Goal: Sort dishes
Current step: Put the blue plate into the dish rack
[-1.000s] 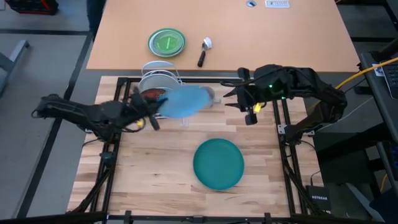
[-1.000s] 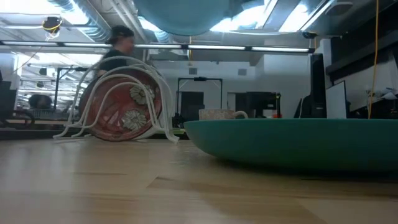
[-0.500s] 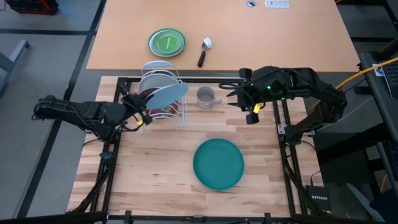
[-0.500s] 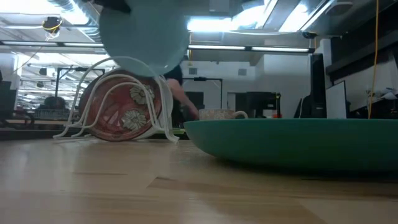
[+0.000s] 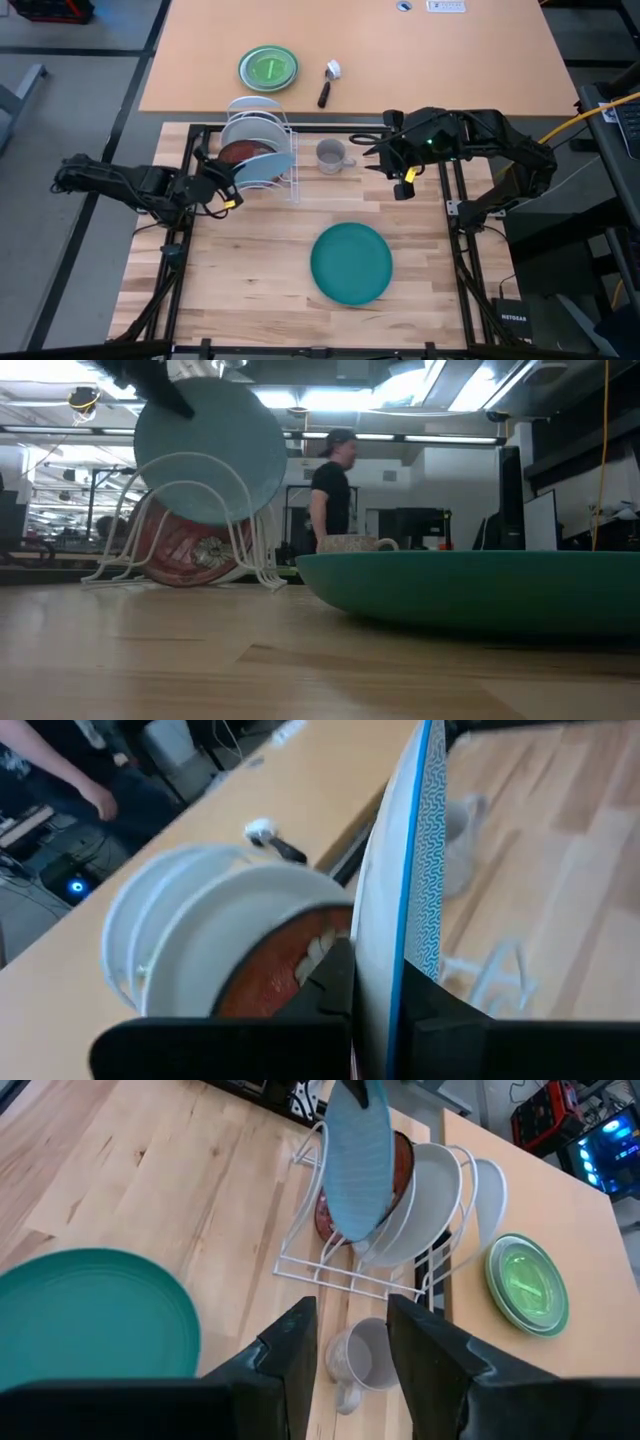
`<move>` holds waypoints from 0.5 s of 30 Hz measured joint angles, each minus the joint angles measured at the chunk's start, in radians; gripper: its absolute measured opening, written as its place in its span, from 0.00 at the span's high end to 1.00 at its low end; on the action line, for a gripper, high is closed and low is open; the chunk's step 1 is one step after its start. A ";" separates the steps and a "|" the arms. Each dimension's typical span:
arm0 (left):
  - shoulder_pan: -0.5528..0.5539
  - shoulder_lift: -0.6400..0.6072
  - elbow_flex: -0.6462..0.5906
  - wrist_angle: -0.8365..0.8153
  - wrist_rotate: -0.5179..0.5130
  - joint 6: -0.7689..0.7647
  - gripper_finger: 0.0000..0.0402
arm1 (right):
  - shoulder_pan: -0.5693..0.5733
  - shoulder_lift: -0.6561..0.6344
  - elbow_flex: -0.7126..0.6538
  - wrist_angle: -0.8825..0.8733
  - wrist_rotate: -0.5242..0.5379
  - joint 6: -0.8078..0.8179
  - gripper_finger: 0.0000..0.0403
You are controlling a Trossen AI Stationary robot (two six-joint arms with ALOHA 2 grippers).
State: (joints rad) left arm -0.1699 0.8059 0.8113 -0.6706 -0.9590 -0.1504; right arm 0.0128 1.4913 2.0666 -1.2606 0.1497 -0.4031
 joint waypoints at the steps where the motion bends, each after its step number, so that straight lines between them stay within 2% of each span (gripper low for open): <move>1: 0.000 0.000 -0.010 -0.005 0.007 -0.003 0.99 | 0.000 0.000 0.000 0.000 0.000 0.000 0.68; 15: 0.000 0.001 -0.141 0.000 0.026 -0.107 0.98 | 0.000 0.046 0.000 -0.035 0.000 0.000 0.68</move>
State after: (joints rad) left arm -0.1696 0.8066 0.6704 -0.6706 -0.9327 -0.2576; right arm 0.0128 1.5378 2.0663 -1.2959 0.1497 -0.4030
